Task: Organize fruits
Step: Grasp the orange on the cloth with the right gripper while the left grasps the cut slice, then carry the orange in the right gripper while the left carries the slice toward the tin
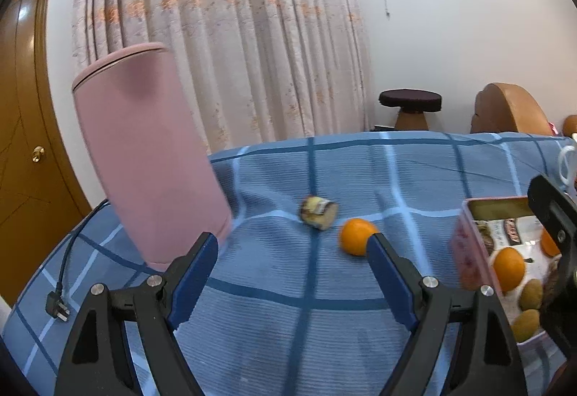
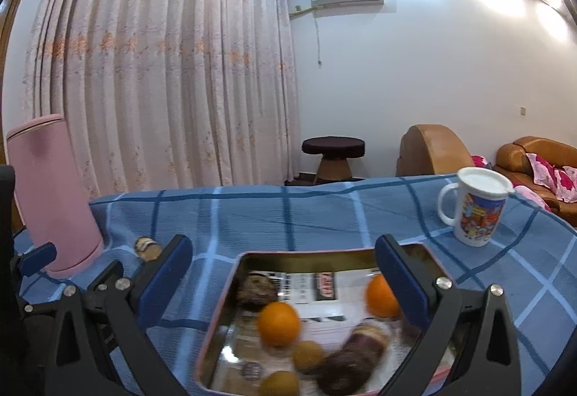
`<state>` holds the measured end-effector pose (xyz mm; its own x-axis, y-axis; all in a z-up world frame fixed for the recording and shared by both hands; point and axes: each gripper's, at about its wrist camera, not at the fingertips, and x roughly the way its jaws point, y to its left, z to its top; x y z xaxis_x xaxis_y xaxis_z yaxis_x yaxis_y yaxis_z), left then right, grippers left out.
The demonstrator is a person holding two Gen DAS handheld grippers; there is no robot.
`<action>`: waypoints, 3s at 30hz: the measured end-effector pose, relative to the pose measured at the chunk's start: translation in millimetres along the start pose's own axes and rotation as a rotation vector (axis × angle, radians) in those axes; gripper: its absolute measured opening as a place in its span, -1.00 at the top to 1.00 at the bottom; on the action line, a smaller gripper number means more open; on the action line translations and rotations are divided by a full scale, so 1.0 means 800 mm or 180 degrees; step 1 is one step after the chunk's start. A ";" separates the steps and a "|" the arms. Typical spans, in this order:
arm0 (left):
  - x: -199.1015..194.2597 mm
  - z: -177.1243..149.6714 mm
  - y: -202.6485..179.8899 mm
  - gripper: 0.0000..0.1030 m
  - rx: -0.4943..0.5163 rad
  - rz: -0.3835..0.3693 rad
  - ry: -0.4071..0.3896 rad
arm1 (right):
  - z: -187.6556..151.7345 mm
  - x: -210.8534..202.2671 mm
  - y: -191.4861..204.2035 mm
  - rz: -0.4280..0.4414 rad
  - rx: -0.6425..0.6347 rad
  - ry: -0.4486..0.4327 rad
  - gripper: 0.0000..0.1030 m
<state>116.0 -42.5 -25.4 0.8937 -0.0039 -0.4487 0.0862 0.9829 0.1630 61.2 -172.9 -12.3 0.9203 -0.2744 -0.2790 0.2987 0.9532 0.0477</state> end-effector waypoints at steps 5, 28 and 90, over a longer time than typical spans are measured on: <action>0.015 0.001 0.038 -0.66 -0.0180 0.0130 0.0078 | -0.002 0.002 0.028 0.0098 -0.0130 -0.0001 -1.00; 0.054 -0.003 0.115 -0.66 -0.0490 0.0628 0.0450 | -0.017 0.159 0.146 0.0688 -0.0574 0.1473 -0.21; 0.074 0.019 0.079 0.16 -0.0213 0.0125 0.0416 | -0.001 0.084 0.101 0.0645 -0.0106 0.0441 0.19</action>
<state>181.2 16.5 -28.4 0.8304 0.0545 -0.5544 0.0188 0.9919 0.1257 147.1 -114.5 -27.7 0.9163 -0.0592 -0.3960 0.1008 0.9913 0.0851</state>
